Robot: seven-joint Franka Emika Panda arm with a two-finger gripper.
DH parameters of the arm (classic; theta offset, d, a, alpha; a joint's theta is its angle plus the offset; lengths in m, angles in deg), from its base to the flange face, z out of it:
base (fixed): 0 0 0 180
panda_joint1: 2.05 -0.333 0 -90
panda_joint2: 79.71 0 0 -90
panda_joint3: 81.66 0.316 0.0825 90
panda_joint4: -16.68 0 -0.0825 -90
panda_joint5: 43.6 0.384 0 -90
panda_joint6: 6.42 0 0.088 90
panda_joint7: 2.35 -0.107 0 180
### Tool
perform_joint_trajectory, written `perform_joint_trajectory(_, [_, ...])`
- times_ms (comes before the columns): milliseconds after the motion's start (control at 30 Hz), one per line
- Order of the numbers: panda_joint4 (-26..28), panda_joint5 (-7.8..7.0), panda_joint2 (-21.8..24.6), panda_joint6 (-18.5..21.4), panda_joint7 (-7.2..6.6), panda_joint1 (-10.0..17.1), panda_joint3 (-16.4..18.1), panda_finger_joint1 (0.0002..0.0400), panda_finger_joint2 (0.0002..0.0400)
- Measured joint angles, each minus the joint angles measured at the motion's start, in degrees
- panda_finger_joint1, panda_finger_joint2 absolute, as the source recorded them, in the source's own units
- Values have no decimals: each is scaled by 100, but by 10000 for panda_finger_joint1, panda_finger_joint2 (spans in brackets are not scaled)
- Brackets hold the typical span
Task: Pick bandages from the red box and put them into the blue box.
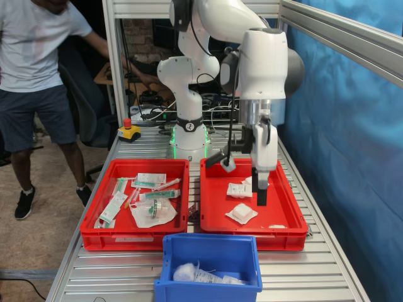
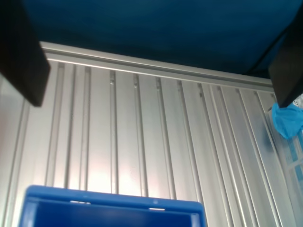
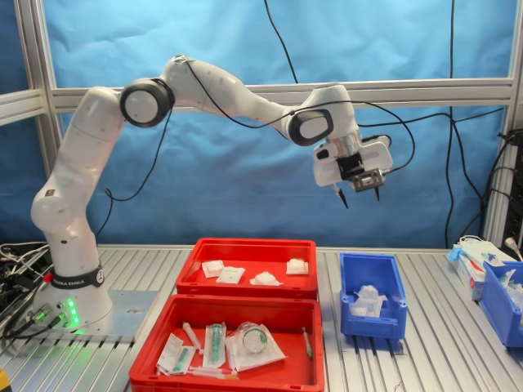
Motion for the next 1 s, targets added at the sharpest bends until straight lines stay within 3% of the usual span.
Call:
perform_joint_trajectory(567, [-1443, 0, 1259, 0, 0, 25, 39, 400, 400])
perform_joint_trajectory(733, [-2061, 0, 1748, 0, 0, 253, 259, 400, 400])
perform_joint_trajectory(1000, [-2521, 0, 2080, 120, 0, 564, 387, 400, 400])
